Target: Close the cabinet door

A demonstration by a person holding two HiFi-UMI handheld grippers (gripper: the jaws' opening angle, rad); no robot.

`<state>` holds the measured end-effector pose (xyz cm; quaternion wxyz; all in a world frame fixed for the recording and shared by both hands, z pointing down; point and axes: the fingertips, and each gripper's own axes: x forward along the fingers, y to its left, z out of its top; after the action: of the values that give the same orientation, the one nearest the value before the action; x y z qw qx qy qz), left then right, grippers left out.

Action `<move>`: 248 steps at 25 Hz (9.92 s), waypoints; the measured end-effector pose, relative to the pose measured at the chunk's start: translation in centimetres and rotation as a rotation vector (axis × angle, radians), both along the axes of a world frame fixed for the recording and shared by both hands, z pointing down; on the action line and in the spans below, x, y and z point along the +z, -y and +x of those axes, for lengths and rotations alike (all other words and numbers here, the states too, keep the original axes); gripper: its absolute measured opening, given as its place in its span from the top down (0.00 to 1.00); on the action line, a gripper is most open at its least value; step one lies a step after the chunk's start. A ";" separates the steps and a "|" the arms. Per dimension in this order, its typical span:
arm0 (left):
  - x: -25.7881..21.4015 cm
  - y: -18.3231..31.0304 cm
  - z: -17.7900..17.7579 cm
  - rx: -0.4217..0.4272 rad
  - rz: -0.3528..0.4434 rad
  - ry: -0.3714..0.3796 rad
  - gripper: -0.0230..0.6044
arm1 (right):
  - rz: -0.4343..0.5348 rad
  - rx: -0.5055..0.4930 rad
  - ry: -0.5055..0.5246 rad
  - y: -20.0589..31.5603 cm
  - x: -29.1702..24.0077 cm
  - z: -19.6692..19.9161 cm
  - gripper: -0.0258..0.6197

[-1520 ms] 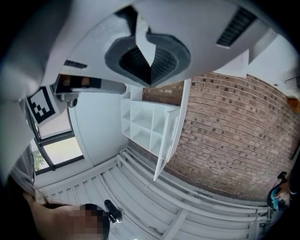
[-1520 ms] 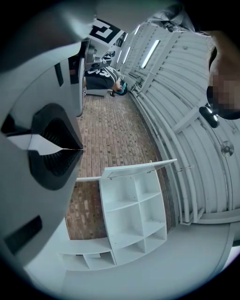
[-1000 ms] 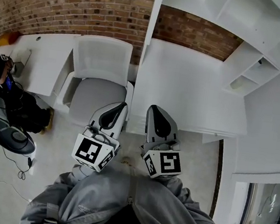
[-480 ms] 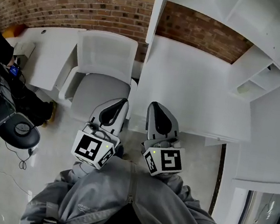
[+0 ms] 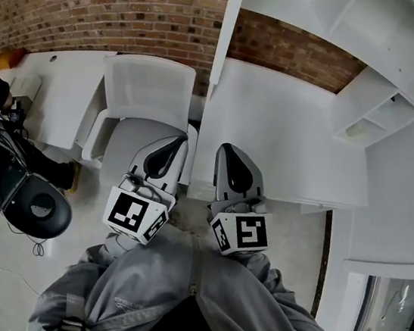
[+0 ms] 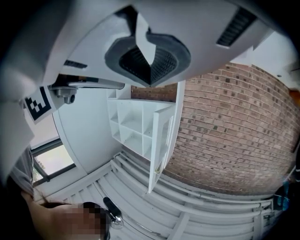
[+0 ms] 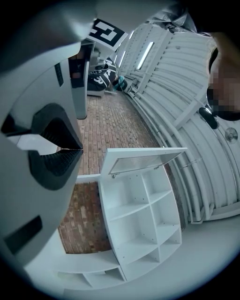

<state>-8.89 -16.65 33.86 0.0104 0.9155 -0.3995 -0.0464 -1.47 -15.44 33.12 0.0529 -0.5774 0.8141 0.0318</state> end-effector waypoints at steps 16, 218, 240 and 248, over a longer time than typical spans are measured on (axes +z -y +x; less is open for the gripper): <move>0.0 4.3 0.4 0.161 0.003 -0.001 0.96 | -0.007 0.132 -0.014 4.0 0.1 -0.8 0.92; -18.7 20.9 30.4 0.189 0.314 -0.016 0.96 | 0.156 -0.441 0.005 22.4 -23.5 26.4 0.80; -17.9 23.0 32.2 0.054 0.318 0.016 0.96 | 0.153 -0.558 0.016 25.6 -23.1 28.1 0.80; -17.6 23.0 32.4 0.067 0.313 0.020 0.96 | 0.147 -0.556 0.018 25.8 -23.0 28.2 0.79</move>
<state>23.50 -39.65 16.31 -0.1347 0.9192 -0.3568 -0.0984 26.74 -41.25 10.14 0.1086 -0.3271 0.9361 0.0699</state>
